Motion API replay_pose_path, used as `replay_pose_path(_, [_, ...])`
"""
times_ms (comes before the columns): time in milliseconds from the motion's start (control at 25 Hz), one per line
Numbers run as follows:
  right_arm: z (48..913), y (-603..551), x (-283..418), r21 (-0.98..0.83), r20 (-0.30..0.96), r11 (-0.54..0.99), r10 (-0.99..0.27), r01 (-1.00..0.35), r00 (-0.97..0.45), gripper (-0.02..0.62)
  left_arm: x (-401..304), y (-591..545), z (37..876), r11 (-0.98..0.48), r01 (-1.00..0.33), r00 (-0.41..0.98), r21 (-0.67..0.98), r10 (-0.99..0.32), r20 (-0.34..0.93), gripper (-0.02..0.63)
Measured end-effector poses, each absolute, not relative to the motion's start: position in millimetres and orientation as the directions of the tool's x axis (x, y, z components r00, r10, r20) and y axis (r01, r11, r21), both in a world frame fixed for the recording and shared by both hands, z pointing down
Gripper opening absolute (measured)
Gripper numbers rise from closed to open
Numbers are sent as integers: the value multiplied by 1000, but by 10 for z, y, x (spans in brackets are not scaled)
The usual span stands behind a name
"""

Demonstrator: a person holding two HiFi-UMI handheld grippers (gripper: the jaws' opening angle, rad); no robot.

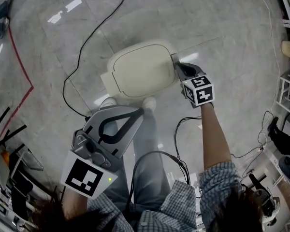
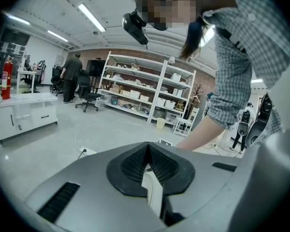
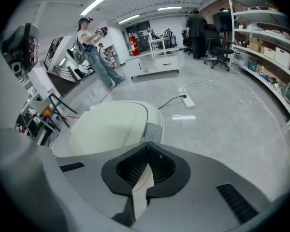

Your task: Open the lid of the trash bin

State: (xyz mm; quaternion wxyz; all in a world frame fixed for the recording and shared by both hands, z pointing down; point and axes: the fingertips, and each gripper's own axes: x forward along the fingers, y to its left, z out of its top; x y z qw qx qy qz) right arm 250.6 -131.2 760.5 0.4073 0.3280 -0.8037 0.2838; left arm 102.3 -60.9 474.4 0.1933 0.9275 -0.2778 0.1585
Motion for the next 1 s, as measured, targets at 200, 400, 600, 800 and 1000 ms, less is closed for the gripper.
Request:
replay_pose_path(200, [7625,-1314,2483,-171,849,644,-287,-745,-443,21,930,-641,4631,-748,-610,773,262,-488,404,-2])
replay_pose_path(400, [7636,-1316,2502,-176,847,635,-291,-752,-444,21,942,-655,4534,-761,-600,779,245,-488,393,-2])
replay_pose_path(600, [7621,-1310,2506,-171,847,620,-304,-766,-436,20,919,-626,4517,-763,-603,775,233,-491,398,-2])
replay_pose_path(800, [7613,-1310,2508,-158,849,611,-318,-776,-423,21,874,-594,4518,-760,-609,770,229,-497,399,-2])
replay_pose_path(1000, [7586,-1311,2506,-186,845,546,-335,-817,-416,21,835,-568,4521,-761,-611,767,218,-502,399,-2])
